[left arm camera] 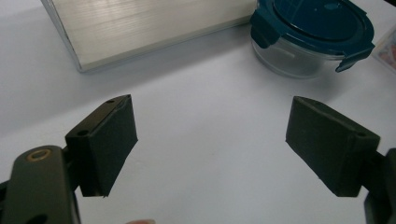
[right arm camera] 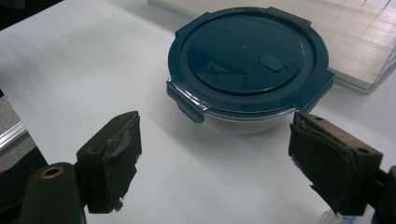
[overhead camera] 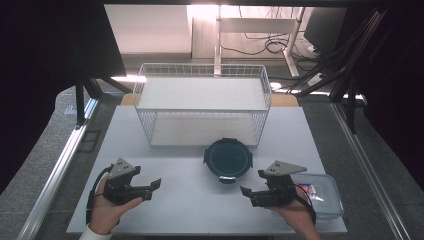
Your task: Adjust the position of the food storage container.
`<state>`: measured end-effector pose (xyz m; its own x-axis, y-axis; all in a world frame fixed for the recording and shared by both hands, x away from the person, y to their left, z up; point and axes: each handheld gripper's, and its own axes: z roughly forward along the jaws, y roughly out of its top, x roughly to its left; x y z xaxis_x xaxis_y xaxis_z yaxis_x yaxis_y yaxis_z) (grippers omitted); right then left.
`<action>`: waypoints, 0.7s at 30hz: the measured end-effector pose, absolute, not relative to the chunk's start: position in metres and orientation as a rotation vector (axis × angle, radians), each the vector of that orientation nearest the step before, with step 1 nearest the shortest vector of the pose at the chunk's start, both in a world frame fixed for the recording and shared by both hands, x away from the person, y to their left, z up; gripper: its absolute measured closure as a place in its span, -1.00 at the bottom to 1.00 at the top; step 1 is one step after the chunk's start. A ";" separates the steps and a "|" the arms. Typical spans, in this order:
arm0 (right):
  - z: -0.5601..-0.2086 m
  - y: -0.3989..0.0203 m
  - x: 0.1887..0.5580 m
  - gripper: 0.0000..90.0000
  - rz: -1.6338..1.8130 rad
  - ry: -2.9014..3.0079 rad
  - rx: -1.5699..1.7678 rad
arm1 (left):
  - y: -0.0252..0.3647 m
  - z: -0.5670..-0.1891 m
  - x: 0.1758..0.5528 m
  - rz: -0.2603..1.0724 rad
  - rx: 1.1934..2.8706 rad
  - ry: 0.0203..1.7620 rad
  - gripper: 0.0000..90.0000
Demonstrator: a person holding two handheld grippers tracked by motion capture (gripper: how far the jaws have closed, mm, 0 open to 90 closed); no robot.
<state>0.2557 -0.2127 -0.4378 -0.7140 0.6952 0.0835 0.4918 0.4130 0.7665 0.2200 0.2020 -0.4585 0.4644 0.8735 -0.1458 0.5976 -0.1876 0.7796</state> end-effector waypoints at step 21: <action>-0.432 -0.224 0.258 -0.40 1.206 2.419 1.063 | 0.198 -0.458 0.219 0.422 1.937 1.239 -0.66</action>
